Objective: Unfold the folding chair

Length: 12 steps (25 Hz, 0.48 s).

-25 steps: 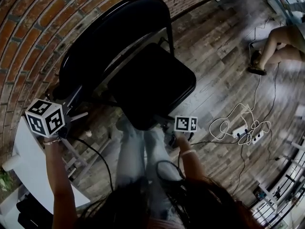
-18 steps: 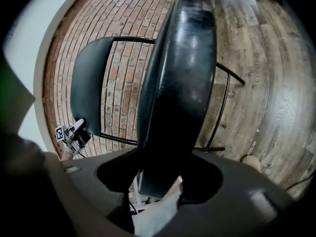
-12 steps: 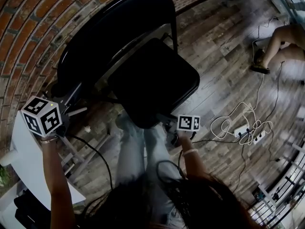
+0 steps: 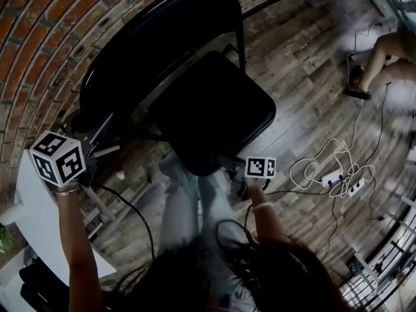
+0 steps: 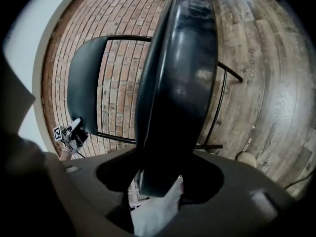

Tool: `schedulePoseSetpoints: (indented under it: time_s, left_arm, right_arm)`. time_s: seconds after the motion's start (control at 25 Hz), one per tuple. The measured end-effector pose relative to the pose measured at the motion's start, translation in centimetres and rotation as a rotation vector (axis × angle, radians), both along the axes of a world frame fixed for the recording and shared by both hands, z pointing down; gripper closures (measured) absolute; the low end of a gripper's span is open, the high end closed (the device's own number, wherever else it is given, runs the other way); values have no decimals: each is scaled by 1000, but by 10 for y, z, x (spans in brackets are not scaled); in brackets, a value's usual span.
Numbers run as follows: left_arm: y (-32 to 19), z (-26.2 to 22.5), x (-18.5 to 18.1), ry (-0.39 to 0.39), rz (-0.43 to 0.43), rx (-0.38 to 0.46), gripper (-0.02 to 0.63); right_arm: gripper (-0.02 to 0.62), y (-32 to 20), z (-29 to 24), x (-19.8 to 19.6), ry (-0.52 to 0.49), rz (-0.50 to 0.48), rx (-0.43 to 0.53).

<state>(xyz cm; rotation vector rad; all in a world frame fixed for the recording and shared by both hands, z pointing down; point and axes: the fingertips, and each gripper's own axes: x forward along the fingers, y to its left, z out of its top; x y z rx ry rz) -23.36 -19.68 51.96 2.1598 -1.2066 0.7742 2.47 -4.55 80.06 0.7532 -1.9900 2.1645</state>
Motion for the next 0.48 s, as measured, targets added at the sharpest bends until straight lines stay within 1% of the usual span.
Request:
schedulePoseSetpoints:
  time_s: [0.24,0.48]
  left_arm:
    - [4,4,3,14,6,-5,442]
    - [2,6,1,18,-8,-1,440]
  right_arm:
    - [353,6,10,4,0,-4,-12]
    - [353,8,14,6,-11,-12,-13]
